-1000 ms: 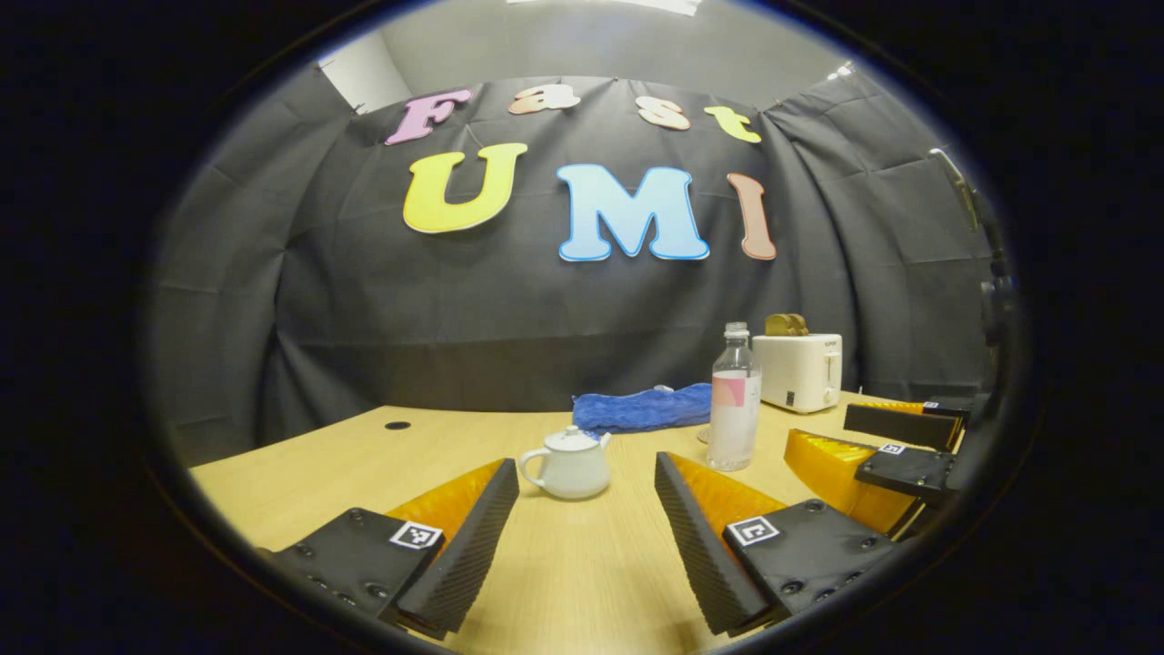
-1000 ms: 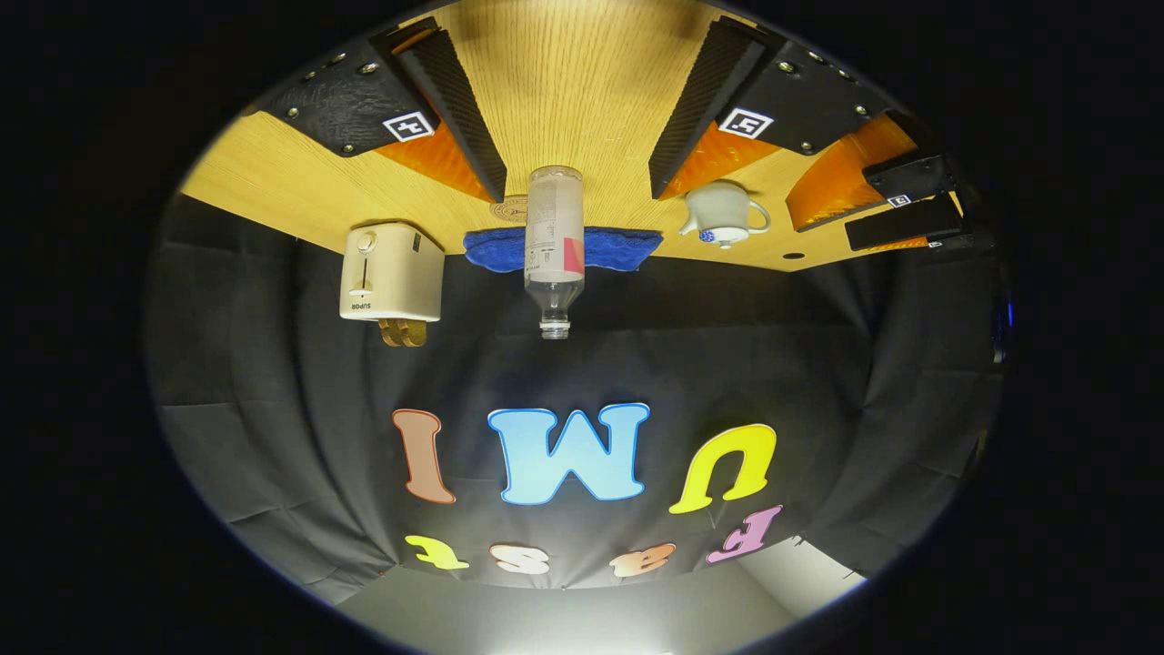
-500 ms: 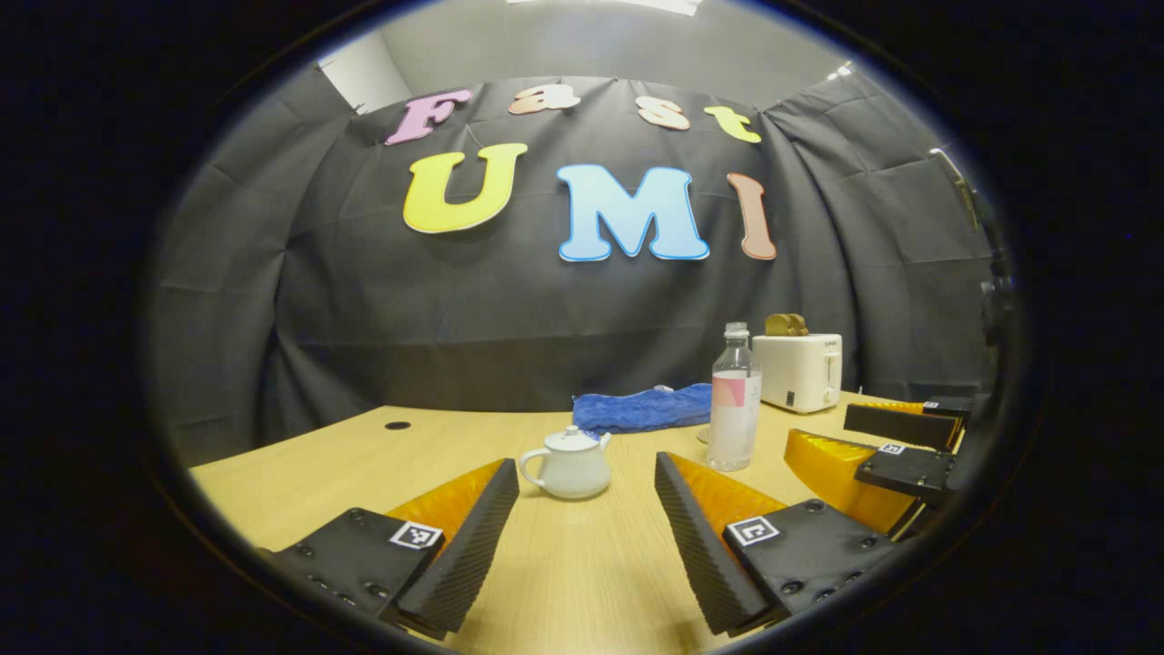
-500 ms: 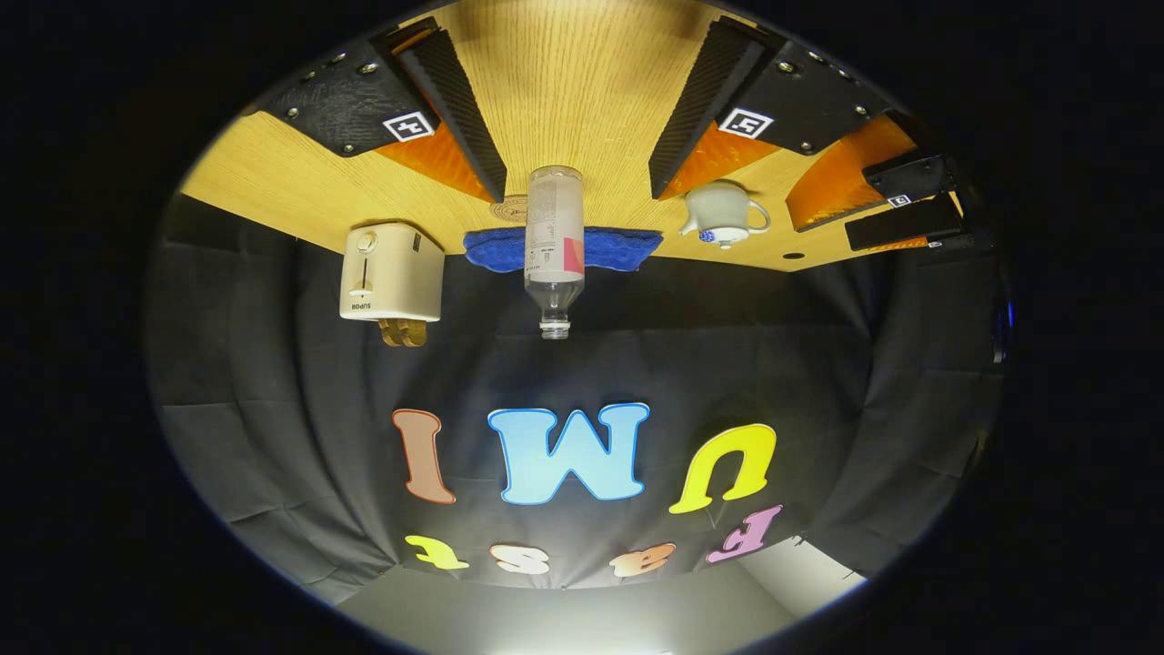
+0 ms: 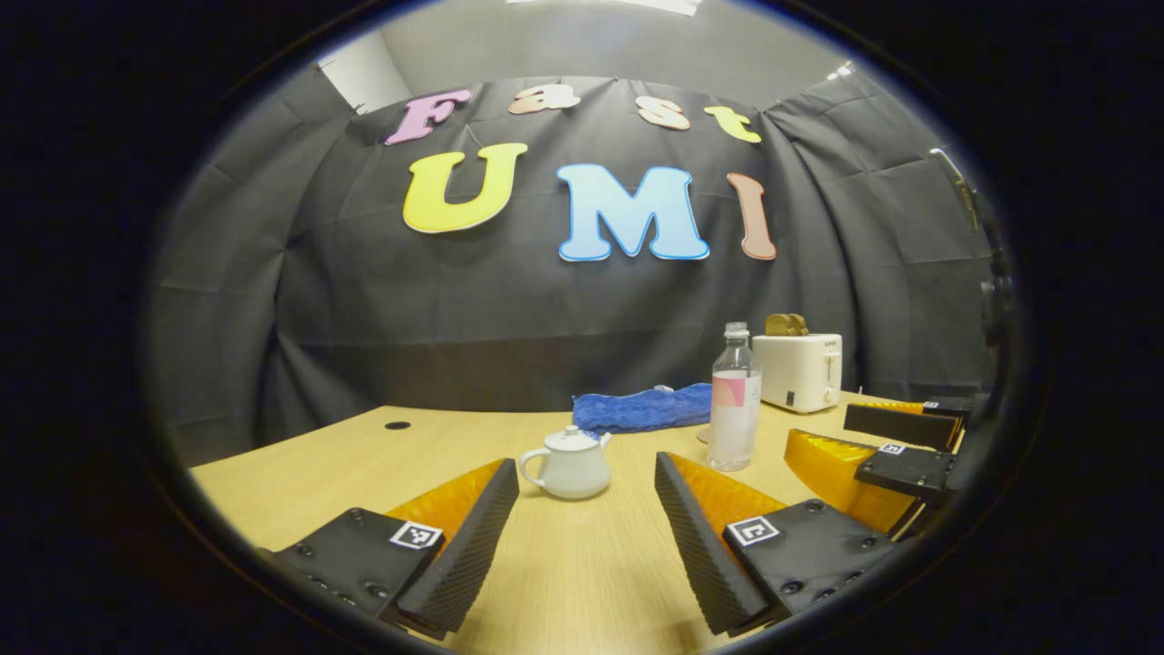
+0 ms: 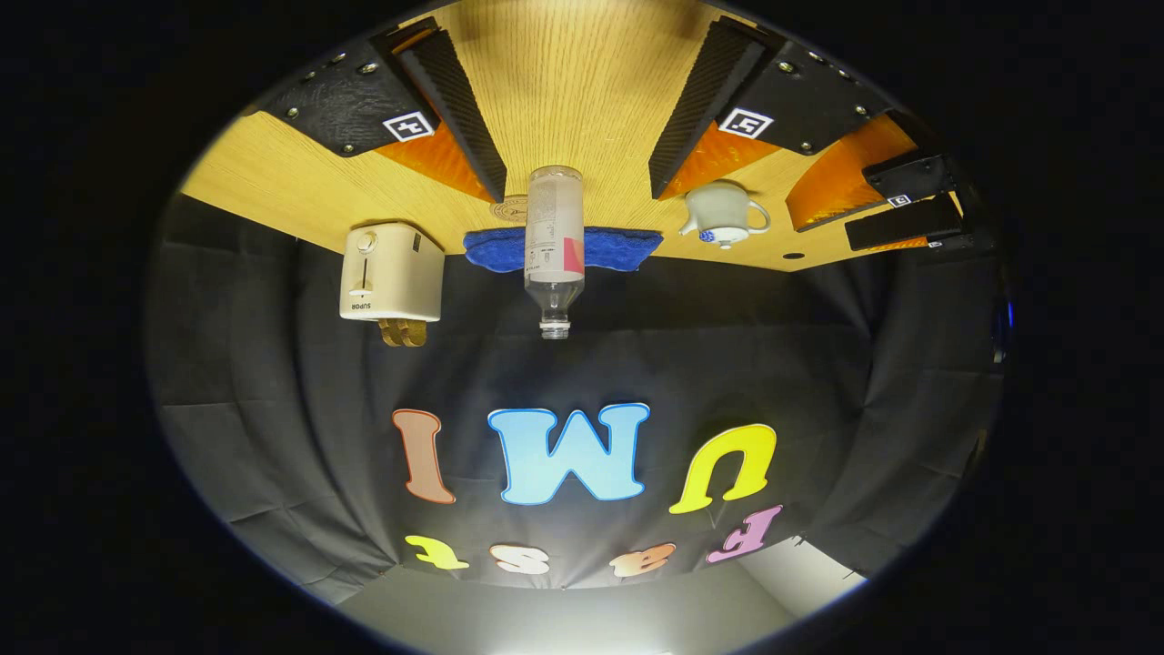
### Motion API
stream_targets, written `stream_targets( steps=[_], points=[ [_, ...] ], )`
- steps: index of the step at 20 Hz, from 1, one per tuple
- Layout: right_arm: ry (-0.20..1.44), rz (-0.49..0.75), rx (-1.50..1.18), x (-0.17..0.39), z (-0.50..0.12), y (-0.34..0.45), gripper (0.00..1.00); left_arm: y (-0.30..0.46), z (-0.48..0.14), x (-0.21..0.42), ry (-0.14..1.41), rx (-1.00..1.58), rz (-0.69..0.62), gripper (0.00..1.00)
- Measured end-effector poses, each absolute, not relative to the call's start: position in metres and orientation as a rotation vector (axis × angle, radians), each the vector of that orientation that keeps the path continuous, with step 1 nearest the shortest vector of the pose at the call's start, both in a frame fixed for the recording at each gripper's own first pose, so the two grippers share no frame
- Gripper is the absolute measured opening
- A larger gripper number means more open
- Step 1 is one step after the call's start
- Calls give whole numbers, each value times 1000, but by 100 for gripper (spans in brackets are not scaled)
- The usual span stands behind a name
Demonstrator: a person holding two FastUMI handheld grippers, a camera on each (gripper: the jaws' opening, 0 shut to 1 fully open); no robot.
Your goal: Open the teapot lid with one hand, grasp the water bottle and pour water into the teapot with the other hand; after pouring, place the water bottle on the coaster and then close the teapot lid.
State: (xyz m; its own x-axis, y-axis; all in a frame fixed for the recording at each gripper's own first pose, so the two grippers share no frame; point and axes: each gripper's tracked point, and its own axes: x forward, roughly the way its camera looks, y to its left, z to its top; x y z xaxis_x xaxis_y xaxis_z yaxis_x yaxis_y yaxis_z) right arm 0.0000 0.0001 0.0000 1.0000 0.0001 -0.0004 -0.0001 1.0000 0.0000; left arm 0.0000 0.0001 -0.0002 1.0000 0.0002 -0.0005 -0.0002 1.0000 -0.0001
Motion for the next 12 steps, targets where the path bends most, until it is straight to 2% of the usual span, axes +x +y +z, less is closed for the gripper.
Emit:
stream_targets(
  steps=[12],
  points=[
    [1, 0, 0, 0, 0, 0, 98, 0, 0, 0, 1, 0, 0, 99]
  ],
)
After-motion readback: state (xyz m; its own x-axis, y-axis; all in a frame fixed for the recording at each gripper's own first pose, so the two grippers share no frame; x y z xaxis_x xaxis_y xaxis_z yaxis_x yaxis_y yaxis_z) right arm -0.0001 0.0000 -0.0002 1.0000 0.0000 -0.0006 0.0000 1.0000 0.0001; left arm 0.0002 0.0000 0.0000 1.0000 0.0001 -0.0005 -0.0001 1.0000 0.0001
